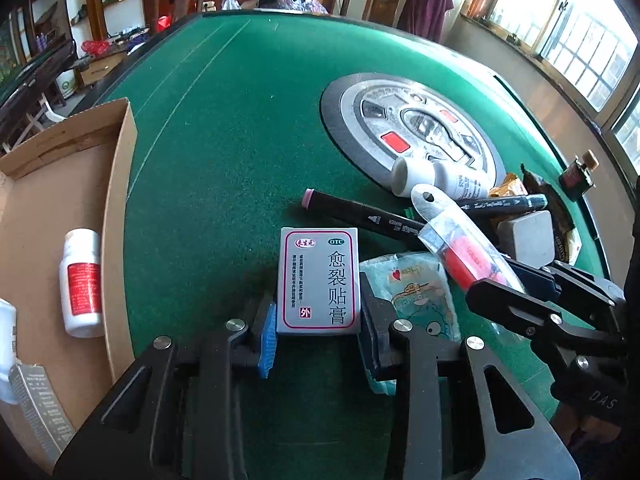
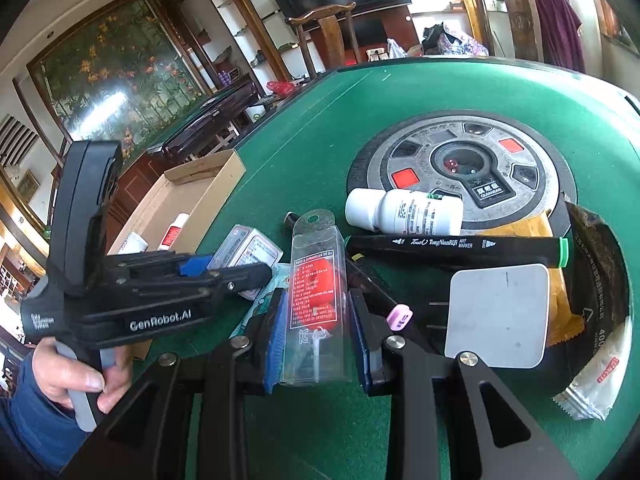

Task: Organize objects
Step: 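Grasp the white barcode box with the left gripper, then carry the white box and the clear package over the cardboard tray with both grippers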

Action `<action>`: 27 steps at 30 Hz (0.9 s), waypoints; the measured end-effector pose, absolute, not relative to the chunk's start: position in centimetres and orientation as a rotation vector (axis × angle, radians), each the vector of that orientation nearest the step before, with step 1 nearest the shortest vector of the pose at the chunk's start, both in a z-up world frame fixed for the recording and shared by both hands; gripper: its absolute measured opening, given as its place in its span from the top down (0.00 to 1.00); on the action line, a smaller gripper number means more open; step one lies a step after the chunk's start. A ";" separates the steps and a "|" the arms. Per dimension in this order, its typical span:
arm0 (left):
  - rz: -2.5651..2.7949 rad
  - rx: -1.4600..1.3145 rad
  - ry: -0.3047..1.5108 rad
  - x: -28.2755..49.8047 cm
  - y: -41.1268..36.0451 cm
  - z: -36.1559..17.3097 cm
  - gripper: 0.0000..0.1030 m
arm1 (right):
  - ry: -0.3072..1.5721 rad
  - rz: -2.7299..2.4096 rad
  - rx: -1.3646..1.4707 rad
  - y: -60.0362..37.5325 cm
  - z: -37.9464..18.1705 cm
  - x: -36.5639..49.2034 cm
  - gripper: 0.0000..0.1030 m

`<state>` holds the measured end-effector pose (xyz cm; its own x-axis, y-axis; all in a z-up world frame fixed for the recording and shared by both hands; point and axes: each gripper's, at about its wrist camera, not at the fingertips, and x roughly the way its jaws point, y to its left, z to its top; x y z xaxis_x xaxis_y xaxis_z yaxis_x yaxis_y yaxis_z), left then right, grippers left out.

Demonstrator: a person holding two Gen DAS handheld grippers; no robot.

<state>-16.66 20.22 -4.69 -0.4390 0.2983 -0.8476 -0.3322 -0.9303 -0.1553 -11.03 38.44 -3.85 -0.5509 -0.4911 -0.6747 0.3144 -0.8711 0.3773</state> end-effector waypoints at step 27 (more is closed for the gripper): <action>2.479 -1.226 -0.119 -13.4 13.5 -0.3 0.68 | -0.327 -2.433 1.072 37.3 -2.6 -10.1 0.72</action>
<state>-13.43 13.51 -0.27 -0.5522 0.3634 -0.7503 -0.2898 -0.9275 -0.2360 -10.14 37.34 -2.60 -0.5915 -0.4980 -0.6342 0.3126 -0.8666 0.3889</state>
